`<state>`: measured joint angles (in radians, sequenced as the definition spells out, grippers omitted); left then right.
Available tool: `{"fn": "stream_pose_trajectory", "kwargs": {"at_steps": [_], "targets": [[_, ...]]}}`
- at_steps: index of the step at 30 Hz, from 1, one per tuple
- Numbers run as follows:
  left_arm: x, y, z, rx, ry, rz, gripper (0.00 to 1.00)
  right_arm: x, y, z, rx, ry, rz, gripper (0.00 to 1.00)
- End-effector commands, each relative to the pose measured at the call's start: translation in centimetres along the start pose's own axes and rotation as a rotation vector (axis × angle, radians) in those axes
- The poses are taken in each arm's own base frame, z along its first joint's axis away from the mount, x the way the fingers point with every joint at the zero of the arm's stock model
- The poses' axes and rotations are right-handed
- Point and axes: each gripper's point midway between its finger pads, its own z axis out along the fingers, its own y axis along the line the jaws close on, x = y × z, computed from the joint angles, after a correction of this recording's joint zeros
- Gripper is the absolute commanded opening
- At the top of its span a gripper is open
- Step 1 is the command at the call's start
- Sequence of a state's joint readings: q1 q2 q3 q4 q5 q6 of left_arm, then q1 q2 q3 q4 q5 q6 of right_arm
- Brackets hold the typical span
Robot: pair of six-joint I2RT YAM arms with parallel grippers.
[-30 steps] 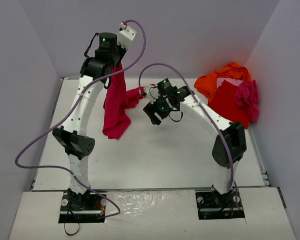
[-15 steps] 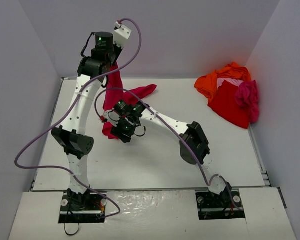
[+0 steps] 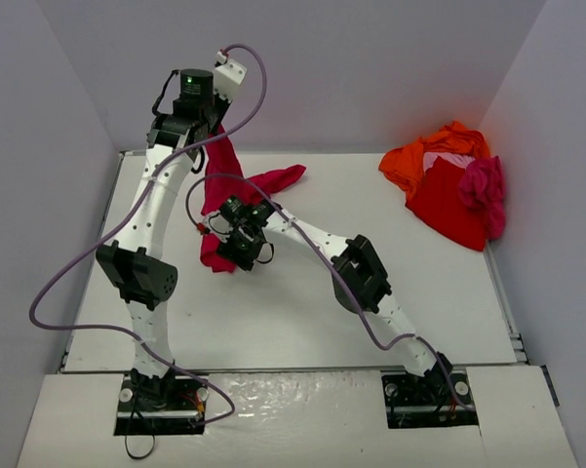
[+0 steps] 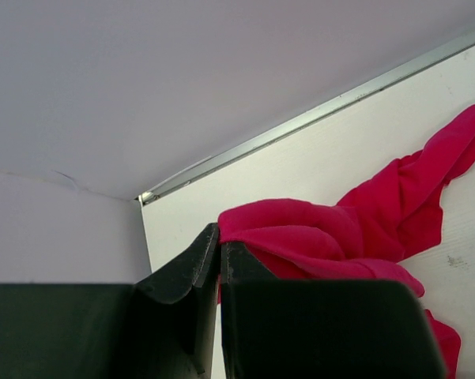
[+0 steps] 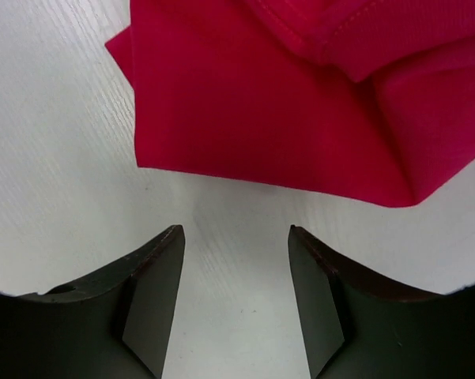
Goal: Fold and stack the t-shirts
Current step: Flatten out the tshirt
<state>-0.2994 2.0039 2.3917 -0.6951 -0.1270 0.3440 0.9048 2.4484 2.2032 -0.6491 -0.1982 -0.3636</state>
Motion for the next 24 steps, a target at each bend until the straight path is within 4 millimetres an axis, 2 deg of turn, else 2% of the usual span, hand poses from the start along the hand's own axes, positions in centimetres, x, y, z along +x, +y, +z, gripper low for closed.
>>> {"fn": "stream_pose_trajectory", "kwargs": {"at_steps": [1, 8, 15, 19, 22, 23, 24], "targets": [[-4.6, 3.6, -4.8, -0.070, -0.164, -0.067, 0.00, -5.2, 1.6, -2.7, 0.013, -0.142, -0.079, 0.53], [-4.4, 3.2, -4.9, -0.055, -0.161, -0.074, 0.00, -7.3, 4.3, -1.8, -0.022, -0.192, -0.119, 0.54], [-4.2, 3.0, -5.2, -0.047, -0.160, -0.072, 0.00, -7.2, 5.8, 1.2, -0.037, -0.172, -0.117, 0.54], [-4.0, 3.1, -5.7, -0.046, -0.160, -0.065, 0.00, -5.7, 4.7, 3.6, -0.003, -0.123, -0.113, 0.53], [-3.6, 3.2, -6.0, -0.049, -0.154, -0.057, 0.00, -4.8, 3.5, 4.6, 0.019, -0.098, -0.096, 0.48], [-3.3, 3.3, -5.9, -0.051, -0.150, -0.057, 0.00, -4.5, 2.9, 4.8, 0.036, -0.090, -0.089, 0.42], [-3.1, 3.5, -5.8, -0.055, -0.146, -0.060, 0.00, -4.2, 2.1, 4.9, 0.056, -0.083, -0.079, 0.30]]}}
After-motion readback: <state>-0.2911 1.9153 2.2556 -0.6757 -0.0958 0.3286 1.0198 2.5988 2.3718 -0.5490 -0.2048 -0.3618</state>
